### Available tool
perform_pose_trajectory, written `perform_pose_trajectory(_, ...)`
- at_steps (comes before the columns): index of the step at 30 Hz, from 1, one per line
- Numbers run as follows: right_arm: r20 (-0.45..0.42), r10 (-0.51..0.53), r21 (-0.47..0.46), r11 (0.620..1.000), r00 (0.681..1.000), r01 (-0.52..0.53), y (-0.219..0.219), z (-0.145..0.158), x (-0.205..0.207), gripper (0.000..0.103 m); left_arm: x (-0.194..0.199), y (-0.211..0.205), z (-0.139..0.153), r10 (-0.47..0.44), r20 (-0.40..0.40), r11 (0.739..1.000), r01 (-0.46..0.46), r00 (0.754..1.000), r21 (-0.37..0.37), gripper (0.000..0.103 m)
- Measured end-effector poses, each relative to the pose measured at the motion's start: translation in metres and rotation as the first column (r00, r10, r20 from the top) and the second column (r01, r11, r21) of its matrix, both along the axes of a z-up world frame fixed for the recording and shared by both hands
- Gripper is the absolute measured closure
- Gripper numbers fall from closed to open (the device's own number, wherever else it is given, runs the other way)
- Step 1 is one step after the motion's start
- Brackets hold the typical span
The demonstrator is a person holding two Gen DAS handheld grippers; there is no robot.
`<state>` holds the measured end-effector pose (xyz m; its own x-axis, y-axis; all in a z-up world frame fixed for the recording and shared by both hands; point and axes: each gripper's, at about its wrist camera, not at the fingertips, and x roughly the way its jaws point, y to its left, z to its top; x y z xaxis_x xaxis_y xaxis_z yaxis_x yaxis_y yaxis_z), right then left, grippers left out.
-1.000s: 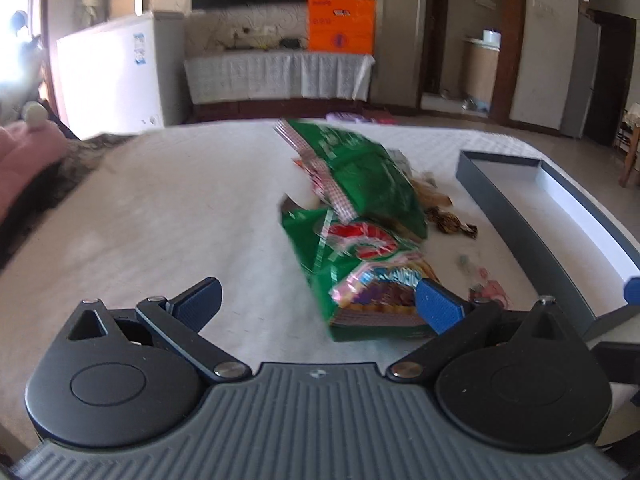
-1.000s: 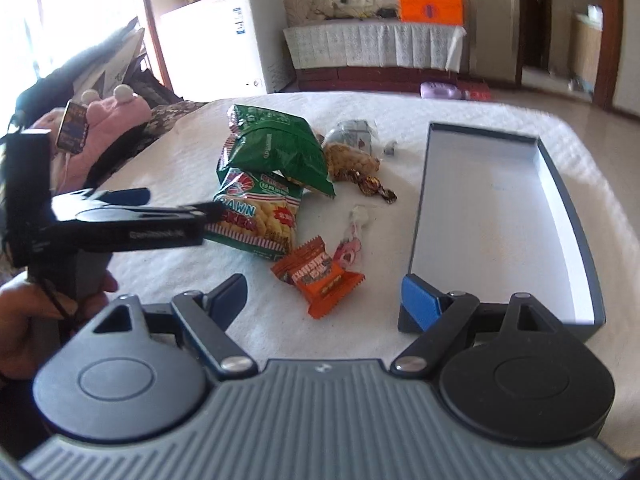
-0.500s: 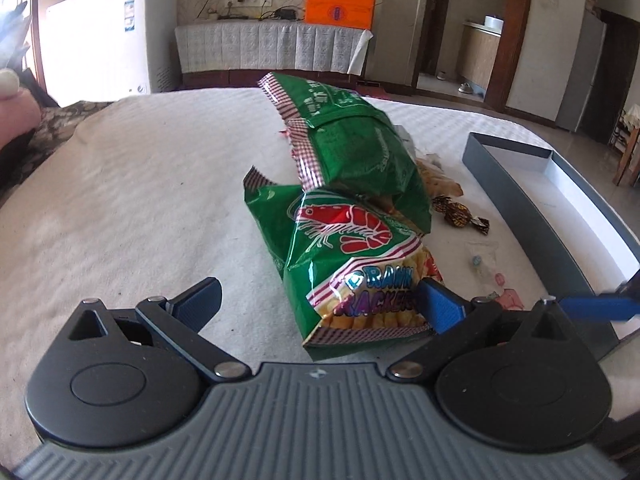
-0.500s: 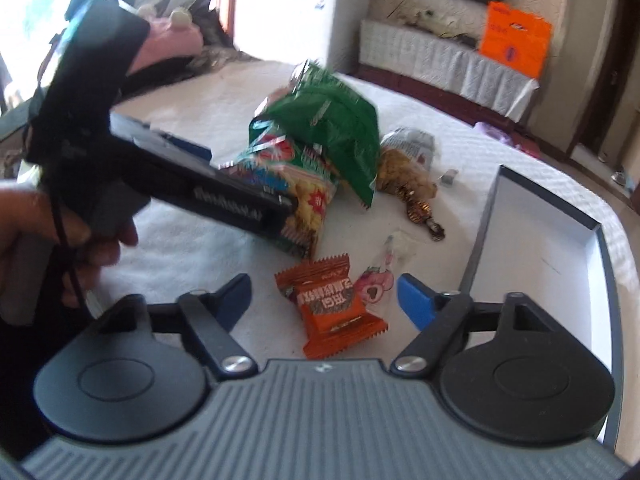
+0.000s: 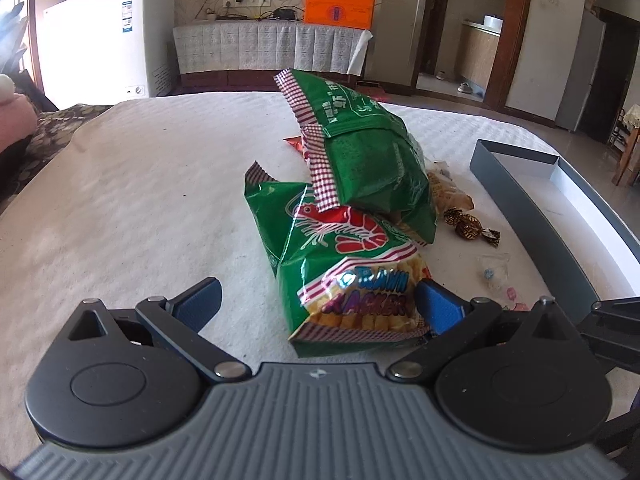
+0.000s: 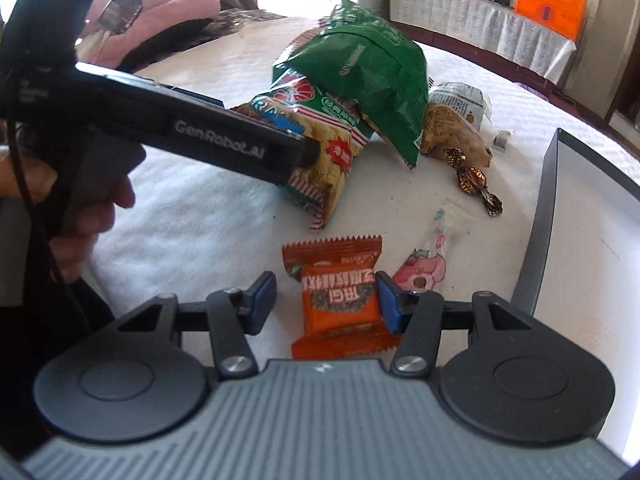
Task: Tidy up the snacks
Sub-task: 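Close left tool on prawn cracker bag while right tool grasps orange candy packet, then lift and carry both held snacks over the dark box tray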
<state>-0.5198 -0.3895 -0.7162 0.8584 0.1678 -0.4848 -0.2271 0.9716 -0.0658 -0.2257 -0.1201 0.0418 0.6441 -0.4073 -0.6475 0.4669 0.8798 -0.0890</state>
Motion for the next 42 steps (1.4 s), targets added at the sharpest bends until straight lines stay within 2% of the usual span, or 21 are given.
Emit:
perform_pose_trajectory(3,0.004,-0.006,0.004,1.000,1.000,0.006,-0.005,0.001,-0.009,0.046,0.008,-0.003,-0.006,-0.007,-0.043,0.999,0.006,0.999,-0.034,0.000)
perform_pose_trajectory(6,-0.003,-0.011,0.011,1.000,1.000,0.011,-0.011,0.007,-0.022,0.045,0.011,-0.003,-0.009,-0.005,-0.048,0.999,0.003,0.999,-0.050,0.002)
perform_pose_trajectory(8,-0.005,-0.012,0.001,1.000,1.000,0.012,-0.012,0.012,-0.032,0.046,0.010,-0.001,-0.007,-0.044,-0.054,0.994,0.038,0.998,-0.104,0.032)
perform_pose_trajectory(9,-0.008,-0.008,0.000,1.000,1.000,0.008,-0.013,0.017,-0.039,0.050,0.009,-0.002,-0.007,-0.054,-0.046,0.993,0.049,0.997,-0.104,0.033)
perform_pose_trajectory(14,-0.016,-0.009,-0.009,1.000,1.000,0.009,-0.025,0.028,-0.068,0.052,-0.001,-0.008,-0.003,-0.086,0.011,0.994,0.087,0.996,-0.065,0.045)
perform_pose_trajectory(24,-0.002,-0.018,0.000,1.000,1.000,0.018,-0.042,0.060,-0.120,0.053,-0.013,-0.008,0.002,-0.096,0.047,0.995,0.097,0.994,-0.025,0.050)
perform_pose_trajectory(31,0.041,-0.053,0.050,0.997,0.998,0.051,-0.054,0.078,-0.135,0.054,-0.026,-0.007,0.016,-0.098,0.103,0.995,0.098,0.990,0.009,0.050)
perform_pose_trajectory(42,0.098,-0.071,0.103,0.993,0.993,0.061,-0.069,0.092,-0.150,0.054,-0.050,-0.001,0.051,-0.079,0.216,0.997,0.083,0.973,-0.009,0.050)
